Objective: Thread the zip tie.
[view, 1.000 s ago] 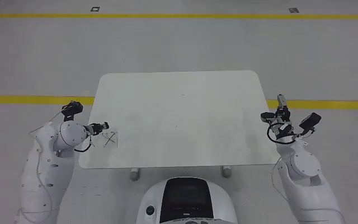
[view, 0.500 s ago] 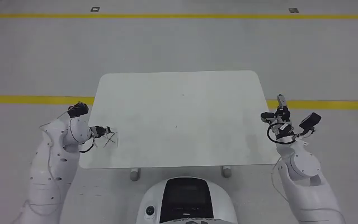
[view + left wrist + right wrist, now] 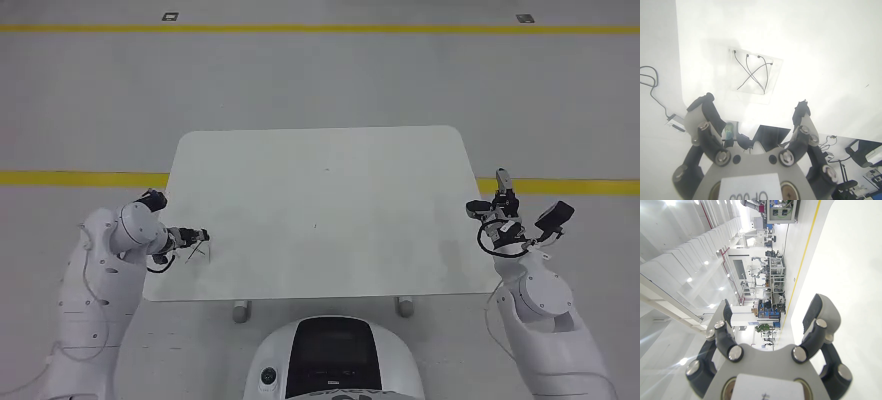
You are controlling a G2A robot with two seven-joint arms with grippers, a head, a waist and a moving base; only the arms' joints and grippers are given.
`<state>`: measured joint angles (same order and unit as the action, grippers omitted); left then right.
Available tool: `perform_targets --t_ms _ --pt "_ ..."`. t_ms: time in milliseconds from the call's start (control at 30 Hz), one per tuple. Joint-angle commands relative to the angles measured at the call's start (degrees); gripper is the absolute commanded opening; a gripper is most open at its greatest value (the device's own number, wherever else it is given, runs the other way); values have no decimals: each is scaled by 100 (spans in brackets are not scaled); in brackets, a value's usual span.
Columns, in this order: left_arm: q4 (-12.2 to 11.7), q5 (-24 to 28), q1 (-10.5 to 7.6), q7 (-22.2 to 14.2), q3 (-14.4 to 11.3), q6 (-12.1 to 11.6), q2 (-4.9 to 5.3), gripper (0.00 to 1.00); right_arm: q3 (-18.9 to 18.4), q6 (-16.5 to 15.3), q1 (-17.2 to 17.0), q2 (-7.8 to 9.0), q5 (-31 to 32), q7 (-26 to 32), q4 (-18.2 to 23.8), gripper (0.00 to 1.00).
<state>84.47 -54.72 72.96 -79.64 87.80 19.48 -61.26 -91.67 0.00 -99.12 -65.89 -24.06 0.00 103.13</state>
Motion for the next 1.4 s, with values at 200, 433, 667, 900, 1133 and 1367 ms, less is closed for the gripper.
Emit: perform_targets --t_ms 200,433,667,900,1133,1367 --pt "-2 -43 13 19 -11 0 0 100 0 0 0 0 0 0 0 100" --pt "-80 180 -9 0 -26 0 -24 100 0 0 0 0 0 0 0 100" --pt "-80 180 -9 0 -26 0 -24 100 0 0 0 0 0 0 0 100" --pt "261 120 159 377 53 0 -41 99 0 0 0 0 0 0 0 100" --pt "313 70 207 345 101 0 -83 49 0 0 0 0 0 0 0 100" --pt "36 83 103 385 140 0 -148 45 0 0 0 0 0 0 0 100"
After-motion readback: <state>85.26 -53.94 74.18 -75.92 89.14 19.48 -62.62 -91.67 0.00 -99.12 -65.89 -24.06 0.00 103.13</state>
